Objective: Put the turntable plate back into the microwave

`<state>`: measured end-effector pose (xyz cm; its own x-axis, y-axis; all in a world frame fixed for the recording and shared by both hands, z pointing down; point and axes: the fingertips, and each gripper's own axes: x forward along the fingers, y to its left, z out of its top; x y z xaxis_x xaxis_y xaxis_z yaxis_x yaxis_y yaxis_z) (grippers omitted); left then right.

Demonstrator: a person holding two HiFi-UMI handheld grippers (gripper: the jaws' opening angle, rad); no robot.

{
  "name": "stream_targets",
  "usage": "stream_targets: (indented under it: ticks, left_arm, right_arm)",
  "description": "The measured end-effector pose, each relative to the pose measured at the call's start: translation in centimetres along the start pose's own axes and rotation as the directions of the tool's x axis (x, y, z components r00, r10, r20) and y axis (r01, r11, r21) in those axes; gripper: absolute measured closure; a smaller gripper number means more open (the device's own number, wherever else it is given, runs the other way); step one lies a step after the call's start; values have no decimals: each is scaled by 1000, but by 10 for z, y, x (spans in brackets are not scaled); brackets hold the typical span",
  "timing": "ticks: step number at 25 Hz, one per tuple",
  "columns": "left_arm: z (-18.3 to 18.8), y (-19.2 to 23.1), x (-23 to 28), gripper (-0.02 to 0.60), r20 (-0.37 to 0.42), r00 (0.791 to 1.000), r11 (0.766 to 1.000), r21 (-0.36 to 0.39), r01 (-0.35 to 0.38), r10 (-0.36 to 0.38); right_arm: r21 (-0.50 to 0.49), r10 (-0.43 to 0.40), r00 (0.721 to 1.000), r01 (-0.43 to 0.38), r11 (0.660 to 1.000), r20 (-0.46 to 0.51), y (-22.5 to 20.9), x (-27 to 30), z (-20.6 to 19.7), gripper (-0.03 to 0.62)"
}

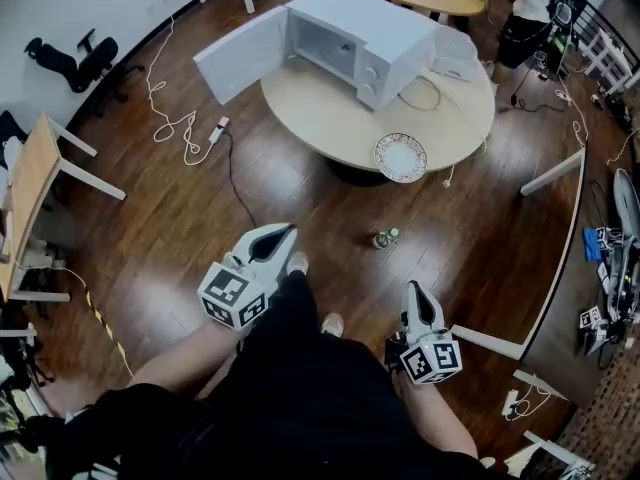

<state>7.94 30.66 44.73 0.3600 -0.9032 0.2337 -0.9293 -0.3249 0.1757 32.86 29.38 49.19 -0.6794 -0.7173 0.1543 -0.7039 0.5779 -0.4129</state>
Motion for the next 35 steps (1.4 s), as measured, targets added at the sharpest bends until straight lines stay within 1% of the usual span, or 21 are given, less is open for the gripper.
stream_targets:
  ticks: [3,5,7,9,11,13,16,20,24,27,30,32,35]
  left_arm:
    - [13,18,14,575,14,1000,999,30,23,-24]
    - [24,27,26,575,21,998,995,83,63,-65]
    - [41,34,40,575,41,992,983,143,113,-120]
    - [59,44,53,575,69,985,975,168,144,-157]
    - [72,59,63,575,86,981,973,169,155,-171]
    - [77,76,69,575,83,981,973,165,159,-175]
    - [79,104,81,575,74,984,978,148,148,-160]
    - [90,140,100,575,77,989,986,116,117,-126]
    - [111,166,116,575,107,985,985,121,125,-138]
    - [116,187,124,575,106,983,983,119,138,-151]
    - [114,206,135,575,88,984,985,94,146,-155]
    - [118,210,144,575,84,980,980,103,170,-179]
    - [127,206,154,575,92,967,965,138,225,-239]
  right_arm:
    - [-11,-15,1000,15,1000,8,2,26,8,592]
    - [-17,-31,999,31,999,19,3,43,14,592]
    - [-20,-55,998,56,998,16,0,61,18,592]
    - [-21,-81,997,81,996,10,-2,81,23,592]
    - [-28,-75,997,76,997,18,3,101,31,592]
    - [-49,-35,999,37,998,37,19,120,41,592]
    - [-77,-4,999,8,997,47,35,145,51,592]
    - [-84,-27,999,28,996,21,33,171,50,592]
    - [-101,-46,999,44,994,-16,38,200,44,592]
    - [-104,-78,997,77,992,-3,39,224,51,592]
    - [-100,-104,994,106,989,25,39,244,58,592]
    - [-93,-117,993,119,989,32,43,254,55,592]
    - [-94,-120,992,123,988,35,51,261,51,592]
